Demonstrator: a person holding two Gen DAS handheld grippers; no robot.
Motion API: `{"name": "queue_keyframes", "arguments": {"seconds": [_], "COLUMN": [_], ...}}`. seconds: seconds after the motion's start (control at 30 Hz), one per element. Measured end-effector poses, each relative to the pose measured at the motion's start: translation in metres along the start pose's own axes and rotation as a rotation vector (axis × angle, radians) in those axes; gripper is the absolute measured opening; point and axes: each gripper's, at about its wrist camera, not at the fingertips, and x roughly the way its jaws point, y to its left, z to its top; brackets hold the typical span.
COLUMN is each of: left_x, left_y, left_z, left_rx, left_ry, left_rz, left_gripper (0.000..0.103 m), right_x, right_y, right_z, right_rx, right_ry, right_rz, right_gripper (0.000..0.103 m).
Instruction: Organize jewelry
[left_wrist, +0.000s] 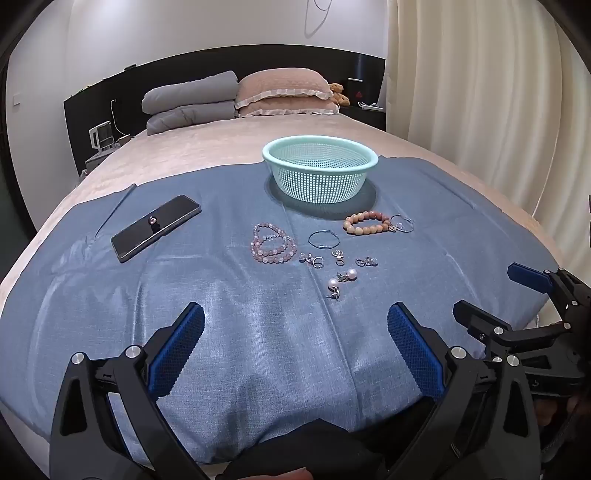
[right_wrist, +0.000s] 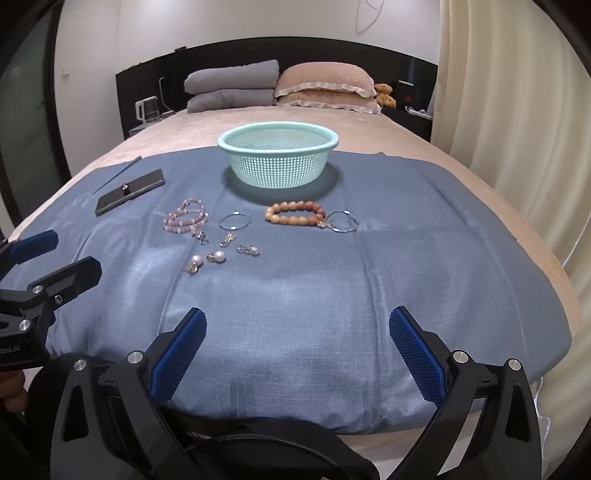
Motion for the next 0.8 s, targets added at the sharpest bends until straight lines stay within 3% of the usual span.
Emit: {"name": "queue_keyframes", "arguments": {"seconds": [0.8], "left_x": [0.0036], "left_y": [0.0027], "left_z": [-0.0009], "left_rx": [-0.004], "left_ry": [0.012], "left_rz": [-0.005], "left_gripper": [0.097], "right_x": [0.0056], "right_y": [0.0008], "right_z": [-0.0004], "right_rx": [0.003], "right_ry": [0.024], "right_rz": [0.018], "right_gripper": [0.095]}}
